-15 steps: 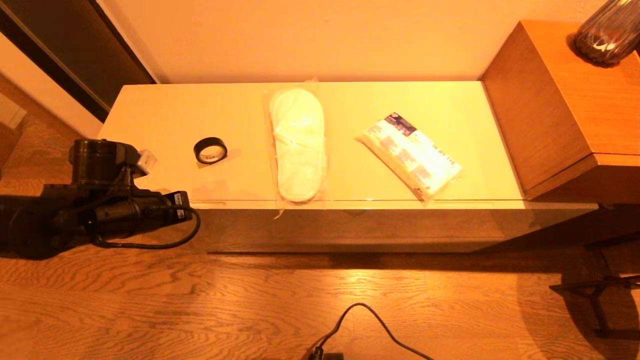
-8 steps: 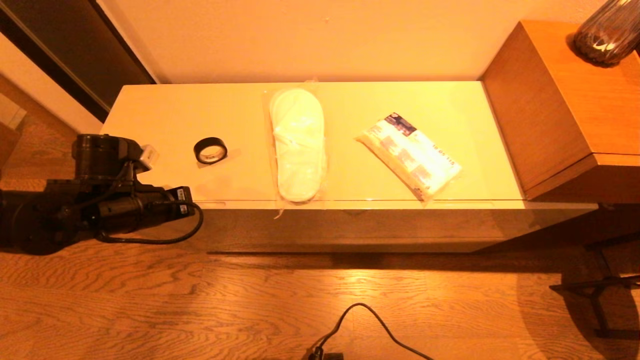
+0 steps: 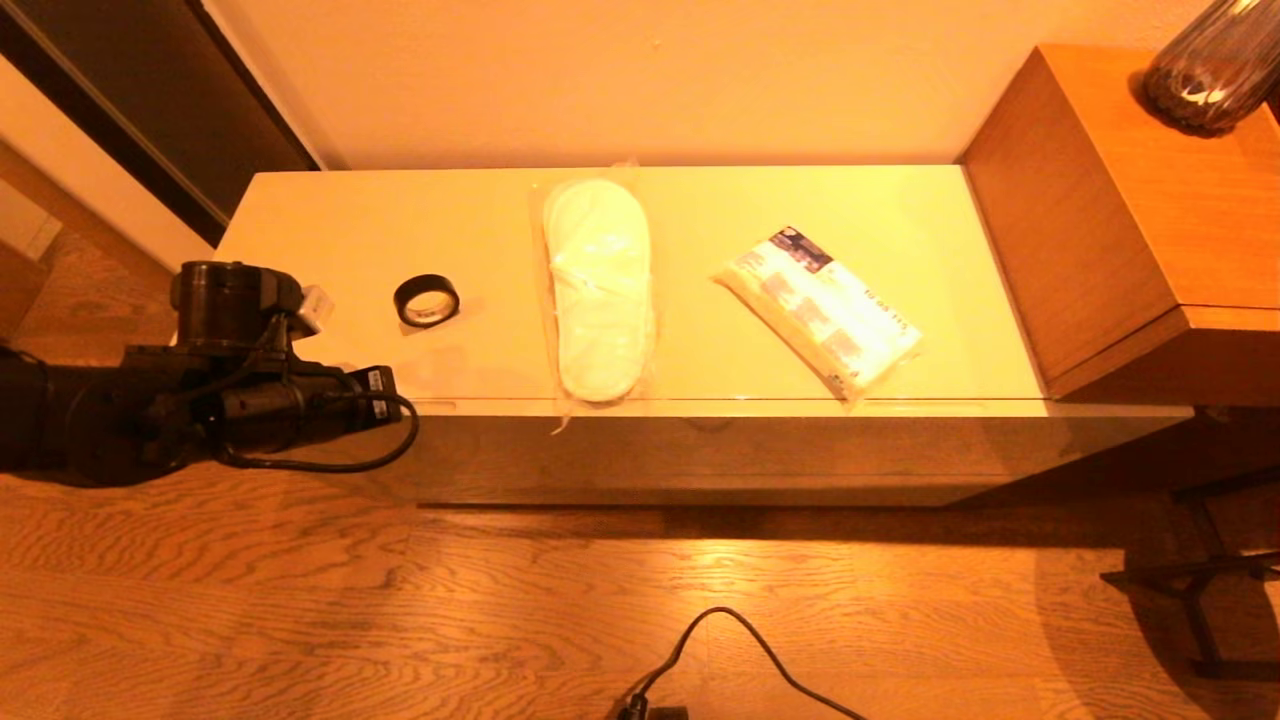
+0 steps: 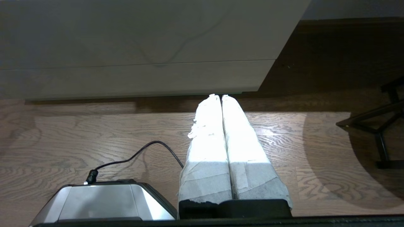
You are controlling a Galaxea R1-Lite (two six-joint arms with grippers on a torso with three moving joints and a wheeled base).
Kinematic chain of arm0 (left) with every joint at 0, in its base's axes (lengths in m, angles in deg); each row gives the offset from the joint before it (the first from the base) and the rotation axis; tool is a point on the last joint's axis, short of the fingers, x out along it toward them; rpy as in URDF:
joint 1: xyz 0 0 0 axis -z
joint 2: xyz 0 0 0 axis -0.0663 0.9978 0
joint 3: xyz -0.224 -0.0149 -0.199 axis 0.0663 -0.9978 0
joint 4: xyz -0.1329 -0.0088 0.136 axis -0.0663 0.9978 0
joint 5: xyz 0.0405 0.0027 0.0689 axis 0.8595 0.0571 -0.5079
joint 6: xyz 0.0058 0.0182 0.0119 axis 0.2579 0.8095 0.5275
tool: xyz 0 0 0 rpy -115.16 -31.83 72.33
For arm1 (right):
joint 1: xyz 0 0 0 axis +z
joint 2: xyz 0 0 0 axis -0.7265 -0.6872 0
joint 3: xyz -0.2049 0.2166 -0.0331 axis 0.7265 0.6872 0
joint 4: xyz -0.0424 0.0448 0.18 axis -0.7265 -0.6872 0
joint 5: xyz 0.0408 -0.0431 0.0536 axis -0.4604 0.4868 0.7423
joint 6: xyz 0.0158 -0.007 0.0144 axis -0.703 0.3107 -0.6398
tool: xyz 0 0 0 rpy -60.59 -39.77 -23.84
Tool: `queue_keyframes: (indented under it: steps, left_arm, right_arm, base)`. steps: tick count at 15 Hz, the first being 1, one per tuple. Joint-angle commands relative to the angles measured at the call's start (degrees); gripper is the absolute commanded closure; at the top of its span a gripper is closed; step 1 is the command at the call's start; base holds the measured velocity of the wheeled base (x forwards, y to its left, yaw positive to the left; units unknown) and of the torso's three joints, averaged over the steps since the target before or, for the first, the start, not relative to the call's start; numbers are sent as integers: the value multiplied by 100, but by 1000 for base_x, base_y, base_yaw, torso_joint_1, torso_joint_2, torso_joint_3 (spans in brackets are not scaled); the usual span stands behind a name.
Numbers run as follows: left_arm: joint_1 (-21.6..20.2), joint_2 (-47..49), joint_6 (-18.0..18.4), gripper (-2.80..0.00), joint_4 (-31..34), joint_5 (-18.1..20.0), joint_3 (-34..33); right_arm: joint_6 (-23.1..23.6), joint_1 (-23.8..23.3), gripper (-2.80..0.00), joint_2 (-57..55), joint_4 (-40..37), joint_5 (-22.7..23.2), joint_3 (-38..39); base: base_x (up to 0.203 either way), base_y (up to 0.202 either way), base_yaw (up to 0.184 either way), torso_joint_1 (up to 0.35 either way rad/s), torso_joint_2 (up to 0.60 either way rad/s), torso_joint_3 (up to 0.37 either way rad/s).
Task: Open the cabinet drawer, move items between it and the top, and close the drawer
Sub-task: Open the drawer
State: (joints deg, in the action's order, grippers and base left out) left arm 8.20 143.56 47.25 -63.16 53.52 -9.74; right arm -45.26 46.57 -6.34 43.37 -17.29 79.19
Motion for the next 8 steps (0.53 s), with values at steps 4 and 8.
queue_keyframes:
  steps: [4, 8]
  left_arm:
    - [0, -25, 61, 0, -21, 15, -684]
    - [0, -512, 101, 0, -28, 26, -1635]
  right_arm:
    - [5, 2, 0, -9, 1, 0, 9]
    - [5, 2, 0, -9, 1, 0, 9]
  base:
    - [0, 0, 0, 0, 0, 0]
    - [0, 0, 0, 0, 0, 0]
